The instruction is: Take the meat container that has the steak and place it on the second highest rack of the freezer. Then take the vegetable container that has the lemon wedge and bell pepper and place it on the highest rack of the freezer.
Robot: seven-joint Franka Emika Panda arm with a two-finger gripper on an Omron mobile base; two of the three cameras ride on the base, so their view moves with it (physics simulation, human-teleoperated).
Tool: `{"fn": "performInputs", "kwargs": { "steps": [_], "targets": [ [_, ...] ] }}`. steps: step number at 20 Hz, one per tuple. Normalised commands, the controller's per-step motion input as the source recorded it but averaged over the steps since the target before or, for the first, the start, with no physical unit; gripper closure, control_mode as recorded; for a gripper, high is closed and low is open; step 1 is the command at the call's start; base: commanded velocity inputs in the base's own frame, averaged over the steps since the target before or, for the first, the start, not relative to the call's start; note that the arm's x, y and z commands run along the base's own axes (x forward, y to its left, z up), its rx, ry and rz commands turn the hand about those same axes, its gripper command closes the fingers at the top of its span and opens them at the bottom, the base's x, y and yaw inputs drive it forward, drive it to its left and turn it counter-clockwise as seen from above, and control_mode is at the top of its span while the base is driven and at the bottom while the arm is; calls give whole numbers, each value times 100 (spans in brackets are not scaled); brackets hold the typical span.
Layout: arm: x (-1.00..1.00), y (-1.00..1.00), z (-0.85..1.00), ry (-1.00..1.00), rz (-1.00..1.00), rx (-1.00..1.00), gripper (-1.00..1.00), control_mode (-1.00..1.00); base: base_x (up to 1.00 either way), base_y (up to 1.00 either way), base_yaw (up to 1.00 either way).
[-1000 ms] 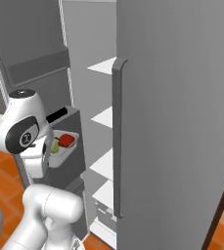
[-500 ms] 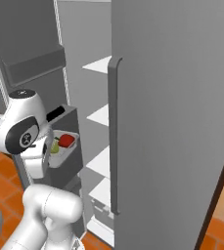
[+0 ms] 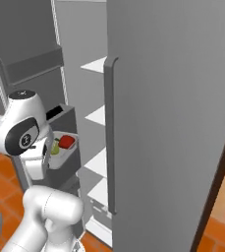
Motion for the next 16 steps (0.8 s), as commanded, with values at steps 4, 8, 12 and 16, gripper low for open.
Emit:
{"fn": "performInputs", "kwargs": {
  "steps": [4,8,12,16],
  "targets": [
    [0,0,0,0,0,0,100,100,11,-36,1],
    [0,0,0,0,0,0,100,100,43,-1,0],
    [0,0,0,0,0,0,100,100,62,0,0],
    [0,0,0,0,0,0,100,100,67,14,0]
  ]
}}
